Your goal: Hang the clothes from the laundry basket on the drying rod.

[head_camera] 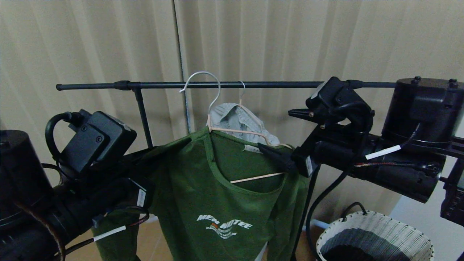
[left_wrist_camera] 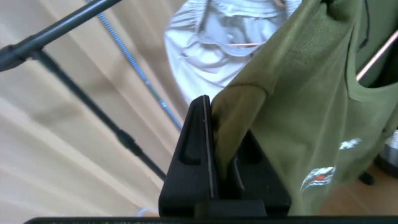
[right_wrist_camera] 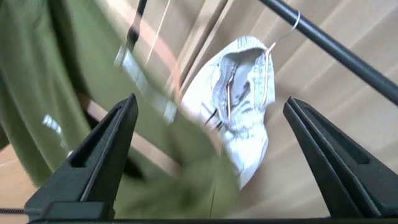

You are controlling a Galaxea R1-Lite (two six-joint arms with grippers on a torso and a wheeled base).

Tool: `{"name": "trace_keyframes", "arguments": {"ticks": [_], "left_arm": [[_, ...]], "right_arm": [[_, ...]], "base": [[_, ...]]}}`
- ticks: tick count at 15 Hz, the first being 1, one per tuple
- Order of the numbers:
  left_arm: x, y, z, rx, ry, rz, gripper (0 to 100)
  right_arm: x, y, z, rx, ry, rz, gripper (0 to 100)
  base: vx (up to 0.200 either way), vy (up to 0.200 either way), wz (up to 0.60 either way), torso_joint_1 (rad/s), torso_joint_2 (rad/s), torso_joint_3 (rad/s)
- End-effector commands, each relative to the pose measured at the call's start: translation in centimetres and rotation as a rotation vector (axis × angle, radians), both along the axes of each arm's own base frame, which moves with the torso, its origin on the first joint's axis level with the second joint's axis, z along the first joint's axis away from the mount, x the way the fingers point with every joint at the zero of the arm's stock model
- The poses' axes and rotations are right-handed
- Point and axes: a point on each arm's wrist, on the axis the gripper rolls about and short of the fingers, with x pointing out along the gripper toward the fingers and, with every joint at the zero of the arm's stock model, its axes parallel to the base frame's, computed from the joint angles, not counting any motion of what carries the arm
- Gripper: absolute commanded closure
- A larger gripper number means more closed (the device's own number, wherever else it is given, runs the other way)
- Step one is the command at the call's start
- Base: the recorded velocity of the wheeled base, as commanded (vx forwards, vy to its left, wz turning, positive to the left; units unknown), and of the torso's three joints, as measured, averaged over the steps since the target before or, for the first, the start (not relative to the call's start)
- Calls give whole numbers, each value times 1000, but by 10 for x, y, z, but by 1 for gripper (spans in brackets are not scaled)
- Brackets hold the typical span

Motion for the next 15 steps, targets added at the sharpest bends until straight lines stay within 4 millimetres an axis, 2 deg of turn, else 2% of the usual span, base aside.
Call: {"name": "trace_keyframes", "arguments": {"ticks": [1, 5, 6, 15], "left_arm": [[-4, -5, 0, 0, 3, -30, 100], [-4, -8, -2, 4, 9, -39, 100], [-4, -7, -2, 3, 9, -39, 100], [-5, -7, -2, 8, 6, -40, 100]], "right_arm": [[13, 10, -7, -13, 15, -2, 0], [15, 20, -11, -21, 23, 15, 0], [14, 21, -10, -20, 21, 15, 100], [12, 19, -10, -18, 21, 14, 100]], "base": [[0, 0, 0, 0, 0, 0], [0, 0, 0, 0, 0, 0], [0, 0, 0, 0, 0, 0], [0, 0, 0, 0, 0, 0]]}}
